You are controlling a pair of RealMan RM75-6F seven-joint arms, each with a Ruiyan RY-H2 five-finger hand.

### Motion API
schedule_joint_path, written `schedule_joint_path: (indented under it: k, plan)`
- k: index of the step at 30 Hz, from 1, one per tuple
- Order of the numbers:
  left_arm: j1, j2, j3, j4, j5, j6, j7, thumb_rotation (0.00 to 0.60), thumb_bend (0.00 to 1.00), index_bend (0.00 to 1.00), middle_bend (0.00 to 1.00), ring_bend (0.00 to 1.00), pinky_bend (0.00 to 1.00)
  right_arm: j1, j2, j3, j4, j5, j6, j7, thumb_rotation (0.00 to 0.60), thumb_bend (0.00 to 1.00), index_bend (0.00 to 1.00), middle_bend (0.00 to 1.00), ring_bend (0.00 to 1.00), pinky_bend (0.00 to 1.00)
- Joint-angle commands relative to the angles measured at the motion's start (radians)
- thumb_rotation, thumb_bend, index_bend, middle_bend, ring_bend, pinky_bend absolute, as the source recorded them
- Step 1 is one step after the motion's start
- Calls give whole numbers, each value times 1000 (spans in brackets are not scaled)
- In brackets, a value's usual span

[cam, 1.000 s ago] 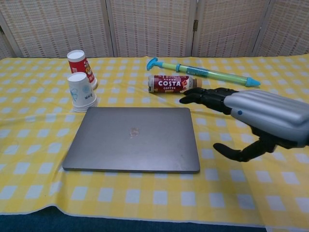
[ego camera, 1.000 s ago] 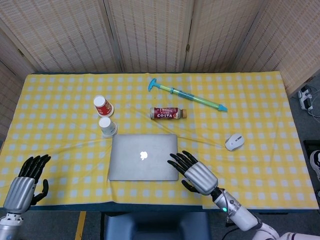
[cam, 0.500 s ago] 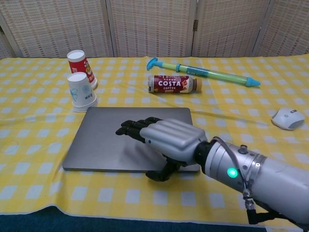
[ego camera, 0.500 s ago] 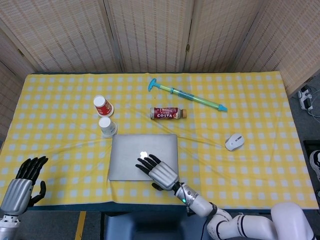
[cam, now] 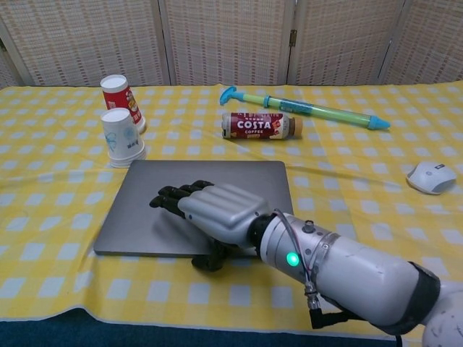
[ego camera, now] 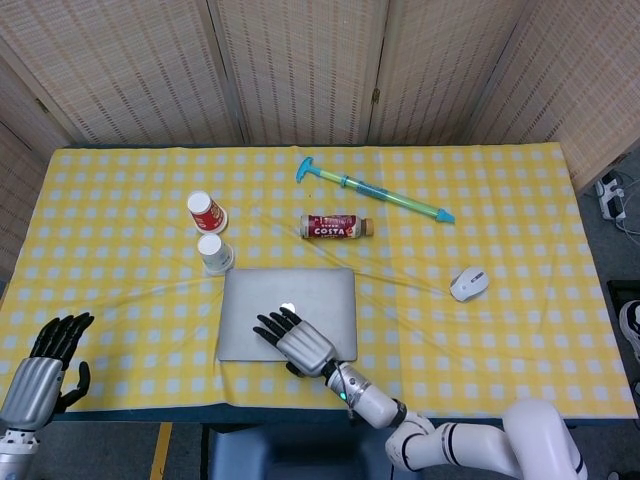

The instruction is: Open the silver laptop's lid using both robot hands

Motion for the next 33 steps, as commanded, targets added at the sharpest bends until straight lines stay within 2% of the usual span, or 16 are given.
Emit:
schedule_joint_path:
  k: [1,29,33]
  plan:
    - [1,-2,-1,5,-3,0,-4,600,735,97,117,80,0,9,-6,2,9,10,0,-6,600,384,0,0,0,0]
    - [-3,-13,-4,27,-13,-15,-14,600,736,97,117,80,0,58,-13,-2,25,70,17,-40,600,385,0,0,0,0]
    - [-4,-16,-4,32,-12,-17,-17,600,735,97,117,80,0,64,-14,-3,27,72,22,-47,600,440,0,0,0,0]
